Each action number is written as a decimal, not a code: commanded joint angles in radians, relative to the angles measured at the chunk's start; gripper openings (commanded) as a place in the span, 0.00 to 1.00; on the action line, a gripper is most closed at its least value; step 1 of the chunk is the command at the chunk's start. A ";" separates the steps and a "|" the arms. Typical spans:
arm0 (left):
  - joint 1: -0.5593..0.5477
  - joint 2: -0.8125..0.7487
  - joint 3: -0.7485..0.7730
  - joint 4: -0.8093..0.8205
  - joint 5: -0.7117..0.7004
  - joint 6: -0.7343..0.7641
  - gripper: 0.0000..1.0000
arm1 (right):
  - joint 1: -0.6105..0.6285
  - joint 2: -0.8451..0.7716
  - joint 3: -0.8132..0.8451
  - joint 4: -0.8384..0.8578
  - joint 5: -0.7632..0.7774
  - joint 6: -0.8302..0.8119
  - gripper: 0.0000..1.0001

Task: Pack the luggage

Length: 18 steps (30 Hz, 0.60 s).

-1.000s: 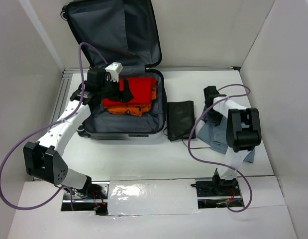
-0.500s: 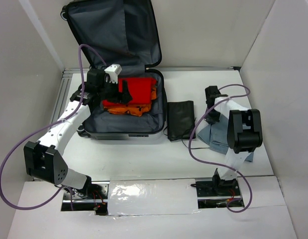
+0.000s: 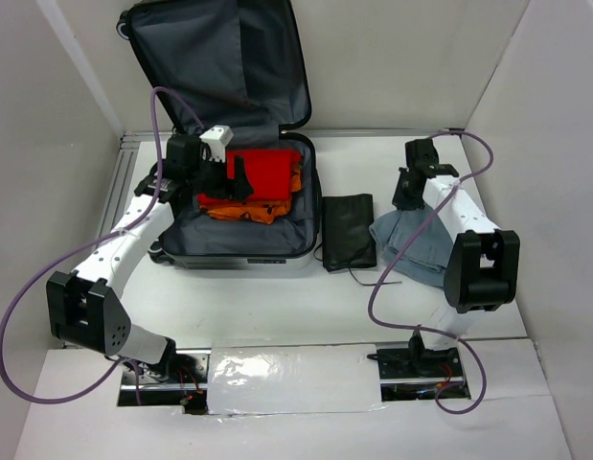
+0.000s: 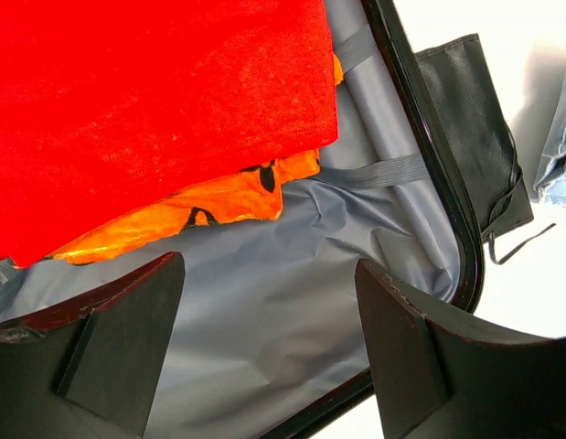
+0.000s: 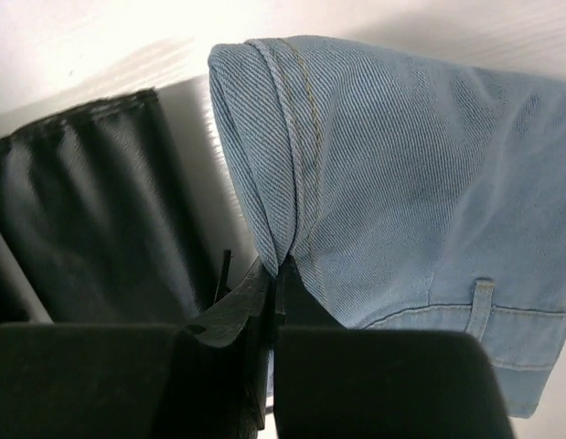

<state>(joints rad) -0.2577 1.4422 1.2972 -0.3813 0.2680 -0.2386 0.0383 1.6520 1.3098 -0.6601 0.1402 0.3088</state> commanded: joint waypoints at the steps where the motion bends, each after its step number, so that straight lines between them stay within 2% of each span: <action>1: 0.005 -0.037 -0.012 0.039 0.016 0.001 0.88 | 0.012 -0.021 0.014 0.003 -0.063 -0.039 0.00; 5: 0.005 -0.037 -0.012 0.059 0.049 -0.008 0.88 | 0.012 0.020 0.041 0.013 -0.105 -0.069 0.00; 11: 0.005 -0.037 0.002 0.068 0.100 -0.042 0.88 | 0.078 0.048 0.112 0.013 -0.209 -0.082 0.00; 15: 0.005 -0.069 0.011 0.068 0.134 -0.128 0.88 | 0.127 0.048 0.124 0.024 -0.275 -0.082 0.00; 18: -0.035 -0.080 0.011 0.110 0.146 -0.201 0.89 | 0.164 0.048 0.164 0.024 -0.307 -0.082 0.00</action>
<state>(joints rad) -0.2607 1.4151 1.2850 -0.3508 0.3645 -0.3439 0.1715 1.7103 1.3952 -0.6659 -0.0868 0.2375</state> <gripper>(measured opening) 0.885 0.022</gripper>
